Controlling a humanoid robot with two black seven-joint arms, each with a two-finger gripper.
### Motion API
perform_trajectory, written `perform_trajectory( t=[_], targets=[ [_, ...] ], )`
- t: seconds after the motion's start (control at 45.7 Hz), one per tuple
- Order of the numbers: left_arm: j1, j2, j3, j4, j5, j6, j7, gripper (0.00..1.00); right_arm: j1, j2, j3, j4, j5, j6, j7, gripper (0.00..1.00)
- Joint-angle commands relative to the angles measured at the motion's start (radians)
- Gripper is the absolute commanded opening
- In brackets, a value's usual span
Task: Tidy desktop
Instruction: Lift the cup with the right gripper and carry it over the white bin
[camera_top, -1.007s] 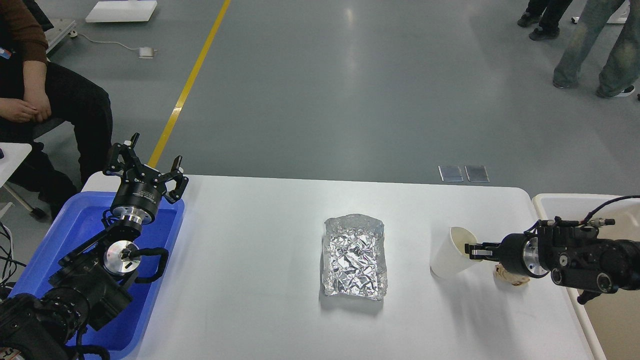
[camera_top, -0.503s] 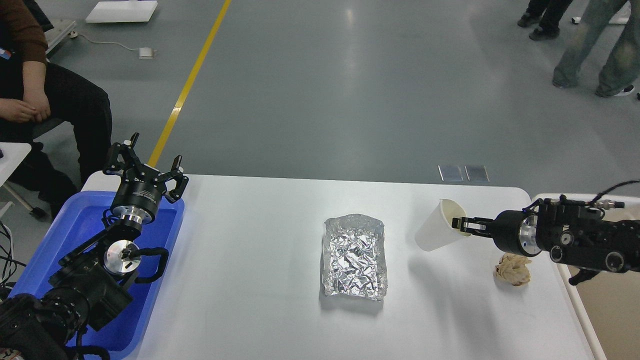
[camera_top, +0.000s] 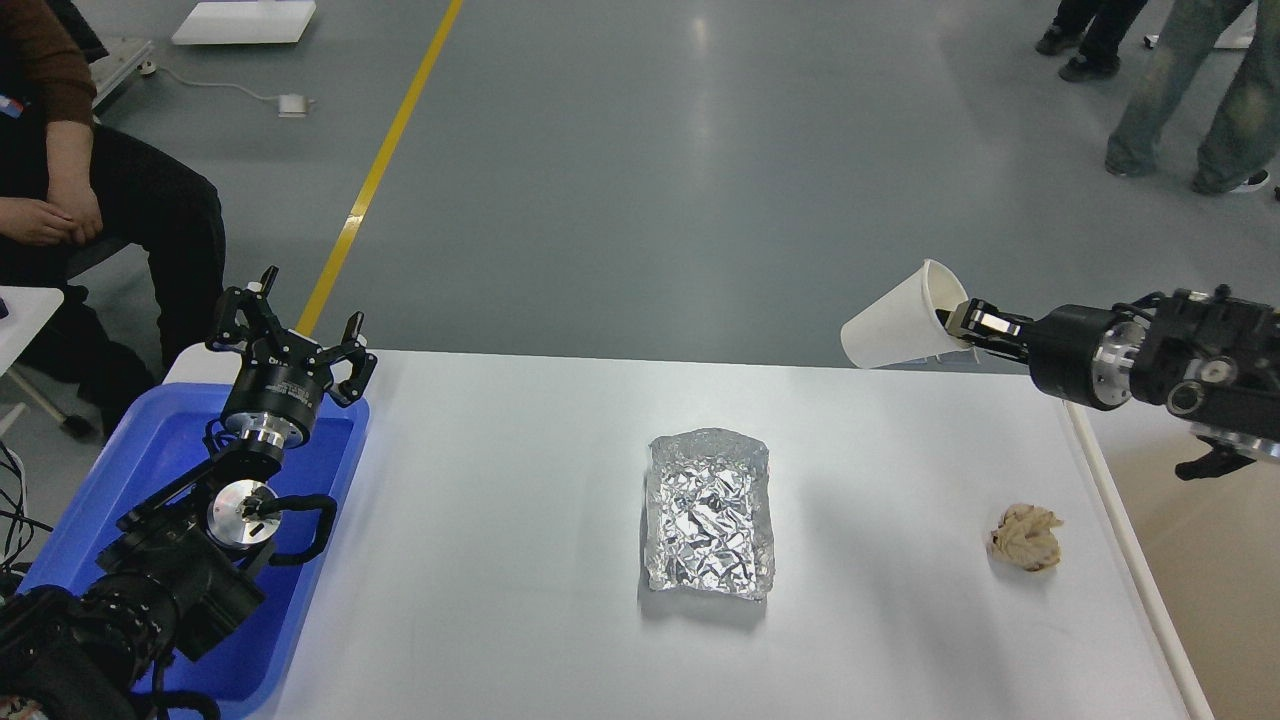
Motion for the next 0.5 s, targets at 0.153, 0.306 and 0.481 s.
perform_trajectory(
  t=[0.153,0.306,0.481],
  targets=[
    [0.000,0.000,-0.002,0.000,0.000,0.000,0.000,1.00,-0.006,-0.200,0.181,-0.005,0.134,0.066,0.000,0.00],
    [0.000,0.000,0.000,0.000,0.000,0.000,-0.001,1.00,-0.027,-0.260,0.206,-0.022,0.218,0.061,0.000,0.00],
    [0.000,0.000,0.000,0.000,0.000,0.002,0.000,1.00,-0.119,-0.271,0.267,-0.151,0.358,0.053,0.000,0.00]
  ],
)
